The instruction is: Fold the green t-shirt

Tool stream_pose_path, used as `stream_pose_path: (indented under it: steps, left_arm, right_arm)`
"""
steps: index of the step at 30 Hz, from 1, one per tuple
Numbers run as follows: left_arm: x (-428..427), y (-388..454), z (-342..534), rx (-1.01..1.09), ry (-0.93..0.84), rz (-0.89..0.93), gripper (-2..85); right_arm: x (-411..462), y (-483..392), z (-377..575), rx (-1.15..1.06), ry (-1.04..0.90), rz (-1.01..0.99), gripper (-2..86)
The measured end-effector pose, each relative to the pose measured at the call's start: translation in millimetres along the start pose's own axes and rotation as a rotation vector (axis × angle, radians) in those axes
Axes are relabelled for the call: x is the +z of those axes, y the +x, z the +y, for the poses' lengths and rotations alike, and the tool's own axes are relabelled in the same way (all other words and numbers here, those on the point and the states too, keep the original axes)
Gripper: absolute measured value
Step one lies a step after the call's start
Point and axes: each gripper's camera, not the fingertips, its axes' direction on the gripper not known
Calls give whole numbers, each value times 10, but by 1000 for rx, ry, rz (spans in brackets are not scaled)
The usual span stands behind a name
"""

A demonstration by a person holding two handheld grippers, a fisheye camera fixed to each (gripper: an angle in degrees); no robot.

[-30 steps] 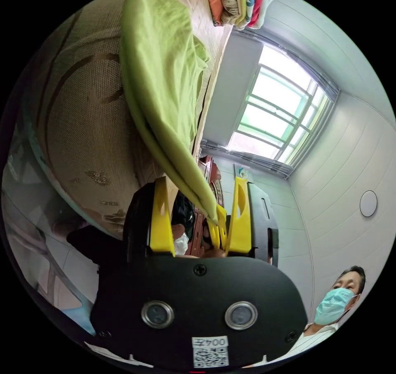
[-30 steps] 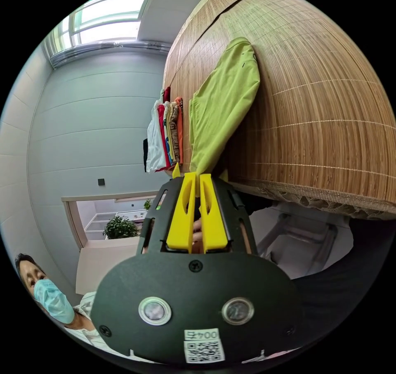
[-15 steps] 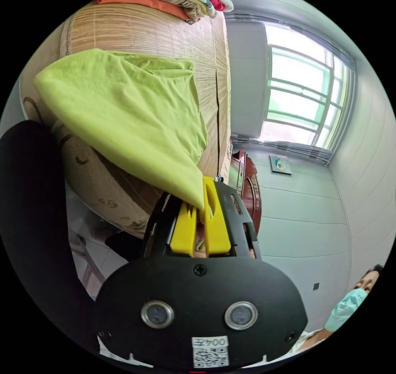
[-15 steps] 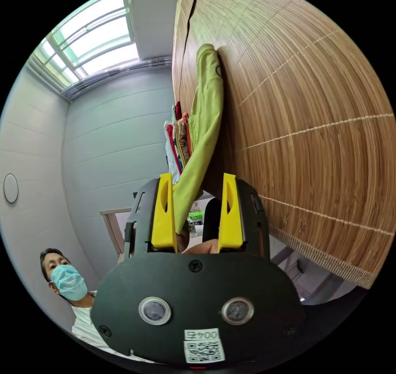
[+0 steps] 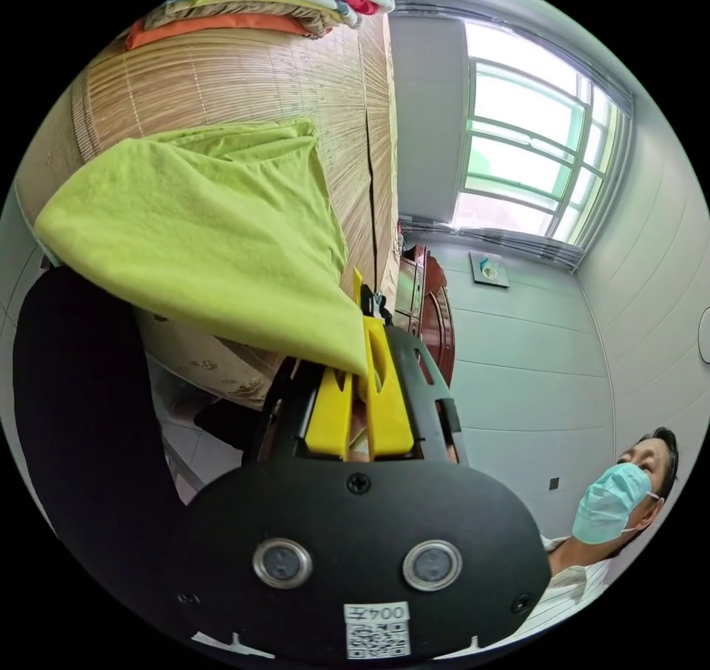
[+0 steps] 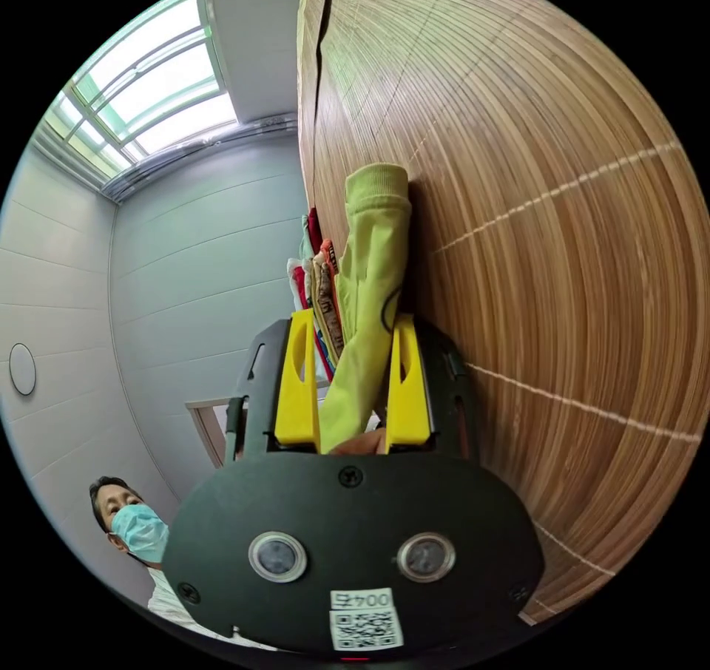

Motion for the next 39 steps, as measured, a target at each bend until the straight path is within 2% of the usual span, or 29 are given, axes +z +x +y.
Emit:
stream_pose_path:
  steps: [8,15,19,21,25,30,33,35,37,39]
  left_arm:
    - [-195,-226,-220,138,-19,-21,42]
    - [-816,129,-330,334,44,42,43]
    - [-1359,286,-545,316,79,185,43]
    - [-1822,369,-807,294,104,261,42]
    - [-2753,731,-1281,340,181,267,42]
    - [-4521,2006,-1760,618,350,102,42]
    - [-5205,2370,-1844,743,438,-27,42]
    - [-5414,2168,-1967,737,474,-65,42]
    - [-5485,1613,-2176,662,497,-55,42]
    - [-5384,478,-2535,472,506,15,42]
  right_arm:
    - [250,-348,-351,12,0,133,32]
    - [413,-1710,-203,-208,29,157,14]
    - [695,-2692,-166,-308,-4,207,12]
    - [903,-3070,-189,-330,-26,226,12]
    - [1648,-3914,-320,-387,-98,268,14]
    - [2675,-4985,-399,-581,-190,138,16]
    - [3226,-5465,-382,-741,-219,38,19]
    - [3554,-5534,-434,-786,-247,31,22]
    - [4018,-5305,-649,-738,-323,76,28]
    - [4335,-4908,-870,-650,-379,133,32]
